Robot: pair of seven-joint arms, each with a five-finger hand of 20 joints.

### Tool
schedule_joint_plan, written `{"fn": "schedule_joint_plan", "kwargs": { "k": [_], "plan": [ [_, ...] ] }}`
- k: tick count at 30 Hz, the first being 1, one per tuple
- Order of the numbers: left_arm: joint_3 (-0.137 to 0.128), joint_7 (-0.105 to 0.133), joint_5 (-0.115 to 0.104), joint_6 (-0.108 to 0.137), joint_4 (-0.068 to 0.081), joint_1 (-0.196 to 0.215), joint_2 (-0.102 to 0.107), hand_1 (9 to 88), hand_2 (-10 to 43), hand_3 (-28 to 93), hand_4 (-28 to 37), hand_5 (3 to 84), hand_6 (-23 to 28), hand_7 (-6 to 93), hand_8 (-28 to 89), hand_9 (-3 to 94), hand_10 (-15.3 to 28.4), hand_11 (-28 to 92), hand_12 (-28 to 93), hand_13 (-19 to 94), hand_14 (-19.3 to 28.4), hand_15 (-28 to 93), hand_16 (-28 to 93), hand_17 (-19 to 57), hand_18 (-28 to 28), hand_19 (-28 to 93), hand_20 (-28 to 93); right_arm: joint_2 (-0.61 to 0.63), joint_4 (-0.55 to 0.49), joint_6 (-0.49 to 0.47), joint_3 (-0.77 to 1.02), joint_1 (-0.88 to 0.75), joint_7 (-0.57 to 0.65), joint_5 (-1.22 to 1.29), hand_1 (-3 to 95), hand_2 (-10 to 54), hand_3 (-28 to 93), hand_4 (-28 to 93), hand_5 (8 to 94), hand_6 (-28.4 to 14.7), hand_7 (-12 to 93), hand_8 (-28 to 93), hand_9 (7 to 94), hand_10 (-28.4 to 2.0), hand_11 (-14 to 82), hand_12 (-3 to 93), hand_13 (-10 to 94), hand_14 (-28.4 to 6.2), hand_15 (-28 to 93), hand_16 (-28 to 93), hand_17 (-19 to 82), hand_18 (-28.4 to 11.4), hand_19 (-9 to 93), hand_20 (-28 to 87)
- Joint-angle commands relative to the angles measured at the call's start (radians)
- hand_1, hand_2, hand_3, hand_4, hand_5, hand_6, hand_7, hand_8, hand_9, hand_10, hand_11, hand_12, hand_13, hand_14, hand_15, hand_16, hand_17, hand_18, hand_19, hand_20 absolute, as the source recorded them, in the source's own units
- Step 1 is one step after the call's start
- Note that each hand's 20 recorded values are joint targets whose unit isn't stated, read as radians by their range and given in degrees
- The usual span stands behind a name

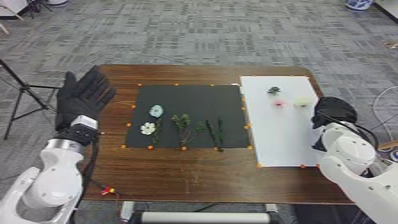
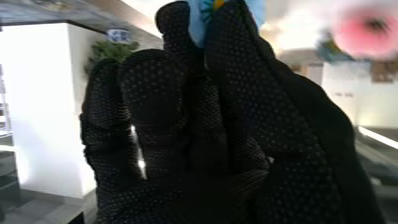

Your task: Arrange flowers

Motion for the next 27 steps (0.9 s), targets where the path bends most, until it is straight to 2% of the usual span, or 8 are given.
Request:
{"fn": "schedule_joint_plan", "kwargs": {
  "k": [1, 7, 15, 18, 22, 27],
  "plan": [
    [-0.030, 0.002, -0.008, 0.009, 0.002, 0.049, 0.001, 26.7, 18.4, 59, -28.3, 37.1, 8.5, 4.0, -7, 24.8, 13.1, 14, 8, 16, 10.6, 10, -3, -6.3, 12.5, 30, 7, -0.041, -0.180, 0.198, -0.018, 0.042, -0.078, 0.014, 60.8, -9.5, 67, -28, 73.5, 0.1, 35, 11, 82.9, -8.2, 10.4, 41.5, 71, -6.4, 60, 41, 32, -21.1, 74, 38],
    [-0.034, 0.001, -0.005, 0.017, 0.006, 0.057, 0.000, 26.9, 18.2, 60, -28.3, 37.0, 8.5, 3.9, -7, 24.8, 13.1, 14, 8, 16, 10.5, 10, -3, -6.3, 12.5, 30, 7, -0.150, -0.155, 0.217, -0.226, 0.270, -0.178, 0.078, 60.8, -9.5, 67, -28, 73.6, 0.0, 35, 11, 82.7, -8.0, 10.4, 41.6, 71, -6.2, 60, 42, 32, -20.9, 74, 38],
    [-0.034, 0.006, -0.004, 0.012, 0.012, 0.053, -0.006, 27.3, 18.1, 60, -28.3, 37.0, 8.5, 3.9, -7, 24.8, 13.1, 14, 8, 16, 10.6, 10, -3, -6.3, 12.5, 30, 7, -0.378, 0.067, 0.165, -0.532, 0.597, -0.294, 0.225, 60.7, -9.5, 66, -28, 72.8, 0.5, 36, 10, 82.2, -7.3, 10.0, 41.3, 70, -6.1, 59, 42, 32, -20.3, 73, 38],
    [-0.036, 0.010, -0.002, 0.015, 0.011, 0.053, -0.007, 27.3, 18.0, 60, -28.3, 37.0, 8.5, 3.9, -7, 24.7, 13.0, 13, 8, 16, 10.5, 10, -3, -6.3, 12.5, 30, 7, -0.442, 0.133, 0.148, -0.601, 0.659, -0.325, 0.227, 60.6, -9.5, 66, -28, 72.5, 0.5, 36, 9, 82.2, -7.2, 9.9, 41.1, 70, -6.3, 59, 42, 31, -20.2, 73, 38],
    [-0.036, 0.021, -0.010, 0.023, 0.014, 0.049, -0.007, 28.0, 18.1, 59, -28.3, 37.0, 8.5, 3.8, -7, 24.7, 13.1, 13, 8, 16, 10.5, 10, -3, -6.3, 12.5, 30, 7, -0.509, 0.219, 0.157, -0.682, 0.712, -0.346, 0.219, 60.4, -9.5, 66, -28, 72.2, 0.6, 37, 8, 82.1, -7.1, 10.0, 41.2, 70, -6.3, 59, 42, 31, -20.1, 73, 38],
    [-0.029, 0.026, -0.007, 0.020, 0.015, 0.038, 0.000, 27.7, 18.4, 58, -28.3, 37.0, 8.5, 3.8, -7, 24.8, 13.1, 14, 8, 16, 10.5, 10, -3, -6.2, 12.5, 30, 7, -0.562, 0.295, 0.157, -0.781, 0.769, -0.309, 0.227, 60.1, -9.5, 66, -28, 71.8, 1.0, 38, 6, 82.0, -6.9, 9.7, 40.6, 70, -6.3, 59, 41, 32, -20.1, 72, 38]
  ]
}}
